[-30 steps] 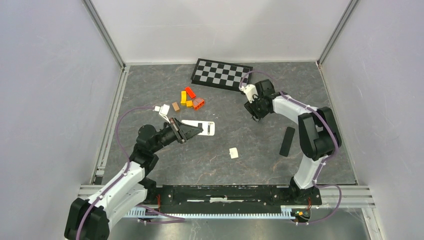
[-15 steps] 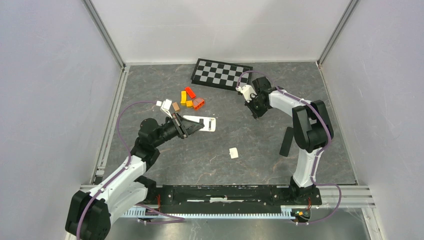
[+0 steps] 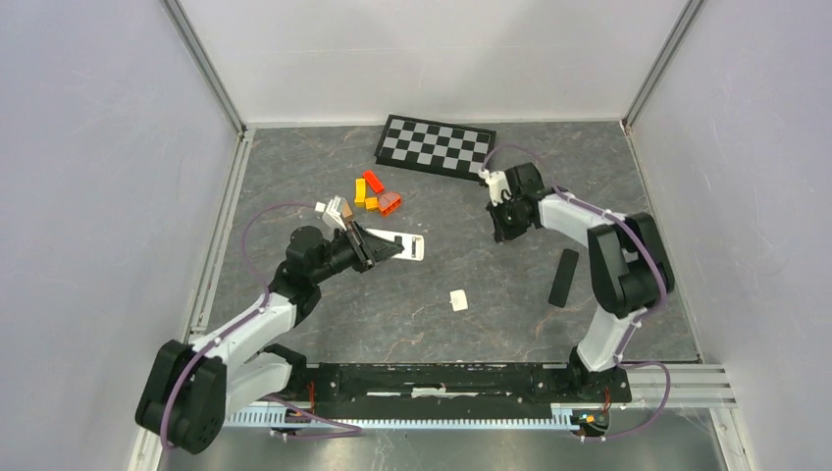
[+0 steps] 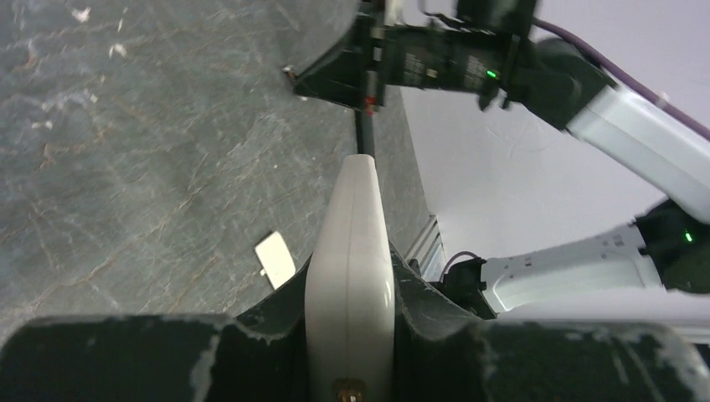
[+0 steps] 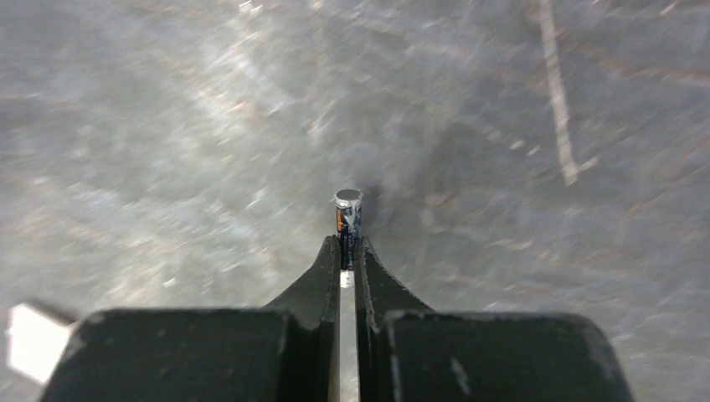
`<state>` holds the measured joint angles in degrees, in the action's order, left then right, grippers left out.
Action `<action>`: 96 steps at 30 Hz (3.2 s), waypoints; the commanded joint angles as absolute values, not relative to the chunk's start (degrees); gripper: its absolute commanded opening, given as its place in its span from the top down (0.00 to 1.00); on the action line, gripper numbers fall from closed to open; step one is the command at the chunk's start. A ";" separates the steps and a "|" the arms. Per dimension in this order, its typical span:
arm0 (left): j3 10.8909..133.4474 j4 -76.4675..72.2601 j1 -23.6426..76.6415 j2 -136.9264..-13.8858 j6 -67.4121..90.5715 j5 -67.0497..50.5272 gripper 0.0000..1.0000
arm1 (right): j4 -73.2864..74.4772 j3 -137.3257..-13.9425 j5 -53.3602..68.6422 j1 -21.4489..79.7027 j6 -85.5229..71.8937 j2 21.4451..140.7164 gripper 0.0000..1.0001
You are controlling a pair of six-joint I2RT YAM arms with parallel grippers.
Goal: Load the batteries into the remote control
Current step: Pick up the battery from the center of the board, then load the battery into the remote control.
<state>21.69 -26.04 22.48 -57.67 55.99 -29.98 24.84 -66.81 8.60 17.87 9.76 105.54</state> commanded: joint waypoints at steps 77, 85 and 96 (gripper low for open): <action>16.87 -75.38 26.15 -99.79 75.68 -31.90 0.98 | -17.61 -37.44 23.07 35.54 -57.14 80.60 0.87; 16.55 -75.07 26.10 -98.86 75.60 -31.51 0.98 | -14.17 -37.63 20.54 35.76 -56.78 80.59 0.82; 16.92 -75.60 26.11 -99.16 75.88 -31.46 0.98 | -14.47 -35.96 20.46 35.95 -58.71 81.46 0.75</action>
